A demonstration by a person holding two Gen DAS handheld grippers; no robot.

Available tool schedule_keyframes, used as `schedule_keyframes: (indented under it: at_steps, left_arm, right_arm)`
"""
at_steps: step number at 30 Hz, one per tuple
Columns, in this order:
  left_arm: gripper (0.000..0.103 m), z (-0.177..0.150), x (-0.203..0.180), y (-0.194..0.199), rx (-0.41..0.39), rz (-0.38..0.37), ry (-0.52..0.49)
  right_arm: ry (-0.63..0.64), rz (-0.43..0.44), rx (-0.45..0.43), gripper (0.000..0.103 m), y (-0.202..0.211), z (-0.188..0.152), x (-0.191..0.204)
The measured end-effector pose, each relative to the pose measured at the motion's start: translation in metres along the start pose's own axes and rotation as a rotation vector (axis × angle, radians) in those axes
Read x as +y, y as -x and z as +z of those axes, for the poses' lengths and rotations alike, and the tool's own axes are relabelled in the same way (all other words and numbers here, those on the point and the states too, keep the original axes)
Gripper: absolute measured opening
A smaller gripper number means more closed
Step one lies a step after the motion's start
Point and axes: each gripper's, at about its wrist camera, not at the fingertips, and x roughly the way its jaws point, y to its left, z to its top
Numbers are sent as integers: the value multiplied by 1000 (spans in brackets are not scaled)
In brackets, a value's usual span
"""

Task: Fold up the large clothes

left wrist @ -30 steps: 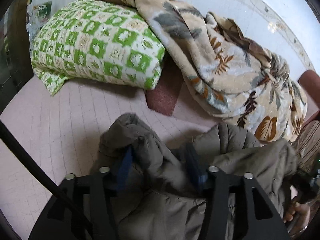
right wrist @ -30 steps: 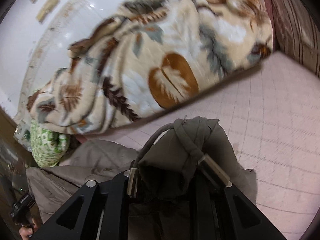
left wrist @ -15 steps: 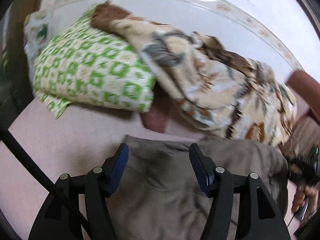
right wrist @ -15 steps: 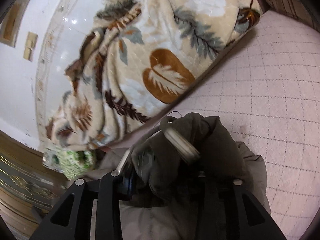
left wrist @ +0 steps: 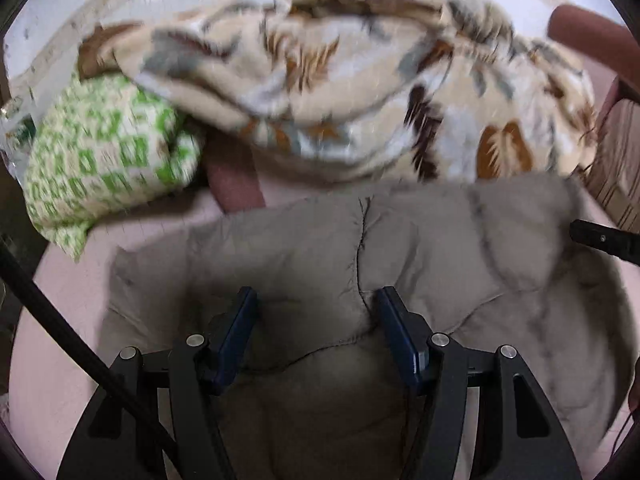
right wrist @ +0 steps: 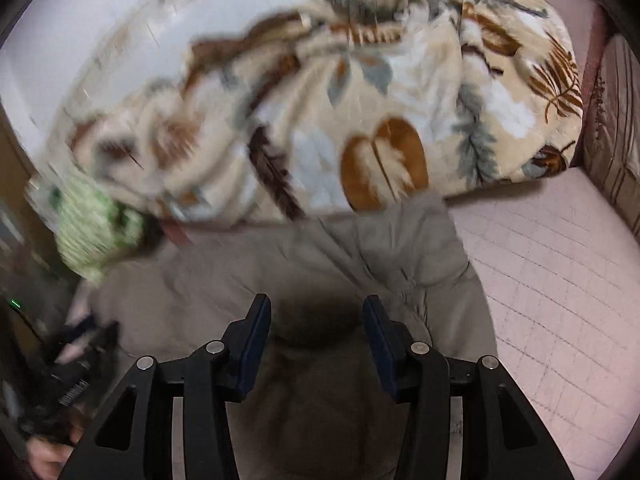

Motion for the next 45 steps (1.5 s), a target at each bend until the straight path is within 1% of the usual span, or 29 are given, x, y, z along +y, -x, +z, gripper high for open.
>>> schedule_keyframes:
  at_steps: [1, 2, 3, 7, 12, 16, 18, 19, 20, 21, 22, 23, 24, 26, 27, 29, 31, 32, 34, 35, 36, 37, 39, 41, 42, 43, 45]
  left_arm:
    - [68, -1, 2, -7, 12, 4, 5]
    - [70, -2, 4, -11, 14, 0, 17]
    - [72, -2, 7, -15, 16, -10, 33]
    - [78, -4, 12, -28, 26, -51, 62]
    - [83, -10, 16, -42, 31, -88, 102]
    - [85, -11, 14, -49, 29, -71, 103]
    - [85, -9, 12, -47, 38, -46, 97]
    - [84, -10, 12, -41, 26, -30, 95]
    - [82, -10, 13, -35, 19, -22, 92]
    - [78, -13, 14, -23, 11, -15, 92]
    - [76, -16, 15, -10, -7, -8, 88]
    - [76, -18, 16, -1, -24, -6, 78]
    - [76, -22, 16, 12, -47, -5, 60]
    - [76, -36, 12, 39, -94, 43, 13]
    - [76, -43, 11, 49, -101, 55, -6]
    - [76, -58, 12, 67, -106, 72, -16]
    - [76, -74, 14, 85, -107, 83, -14]
    - [76, -84, 16, 96, -112, 89, -3]
    - [76, -103, 20, 118, -126, 91, 28]
    - [76, -111, 21, 124, -126, 90, 37]
    - [76, -120, 22, 129, -130, 93, 45]
    - [76, -127, 23, 133, -133, 104, 54]
    - [76, -138, 27, 133, -126, 117, 77]
    - [76, -145, 32, 126, -108, 116, 104]
    - [76, -148, 35, 122, -110, 133, 111]
    - [76, -150, 36, 120, -115, 148, 112]
    - [76, -150, 41, 109, -109, 142, 124]
  right_arm:
    - [9, -13, 11, 52, -8, -3, -2]
    - [25, -52, 27, 52, -20, -8, -6]
    - [30, -66, 38, 52, -28, -10, -9]
    - [-9, -45, 64, 52, -47, -16, -26]
    - [-13, -44, 90, 53, -62, -21, -31]
    - [4, -49, 98, 54, -71, -26, -30]
    - [-5, -50, 110, 54, -74, -26, -31]
    - [1, -63, 122, 54, -74, -24, -29]
    - [12, -76, 126, 53, -71, -23, -26]
    - [32, -92, 115, 53, -62, -22, -20]
    - [41, -91, 90, 53, -52, -21, -15]
    - [47, -67, 42, 53, -30, -24, -10]
    - [56, -52, 15, 53, -16, -26, -6]
    - [104, -37, -49, 54, 20, -37, 6]
    - [119, -33, -65, 55, 31, -43, 12]
    - [128, -21, -59, 56, 45, -59, 22]
    - [124, -24, -67, 56, 63, -82, 32]
    - [125, -14, -69, 56, 65, -88, 37]
    - [117, 14, -83, 56, 84, -115, 46]
    - [108, 22, -92, 56, 90, -123, 48]
    - [105, 32, -98, 56, 94, -132, 51]
    - [112, 23, -105, 56, 97, -140, 54]
    - [152, -29, -112, 56, 97, -149, 60]
    - [172, -65, -100, 56, 90, -153, 60]
    - [169, -78, -101, 56, 88, -153, 58]
    - [164, -84, -105, 56, 86, -153, 55]
    - [161, -92, -102, 56, 79, -153, 51]
